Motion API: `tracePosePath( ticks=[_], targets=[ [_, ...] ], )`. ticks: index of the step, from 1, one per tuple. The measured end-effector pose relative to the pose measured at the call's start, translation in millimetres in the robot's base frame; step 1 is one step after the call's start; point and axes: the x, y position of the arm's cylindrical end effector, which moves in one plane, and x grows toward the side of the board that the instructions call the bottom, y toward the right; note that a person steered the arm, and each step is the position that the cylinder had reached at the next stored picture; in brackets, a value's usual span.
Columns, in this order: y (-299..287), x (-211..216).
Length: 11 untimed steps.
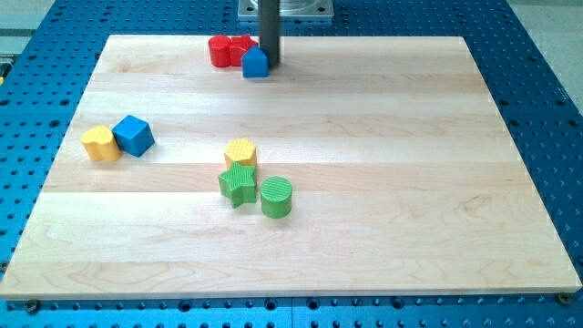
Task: Separate the red star from the red circle
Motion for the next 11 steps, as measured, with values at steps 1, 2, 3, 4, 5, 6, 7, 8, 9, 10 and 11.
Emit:
tracePosePath(
  ticks=[1, 2, 3, 4, 5, 6, 7, 8, 9, 10, 11],
  targets=[
    [-53, 18],
    [-14, 29],
    [0, 4],
    [-2, -30],
    [-38, -34],
    [-86, -14],
    [-130, 33],
    [-167, 48],
    [-179, 29],
    [-214, 60],
    [-214, 83]
  ],
)
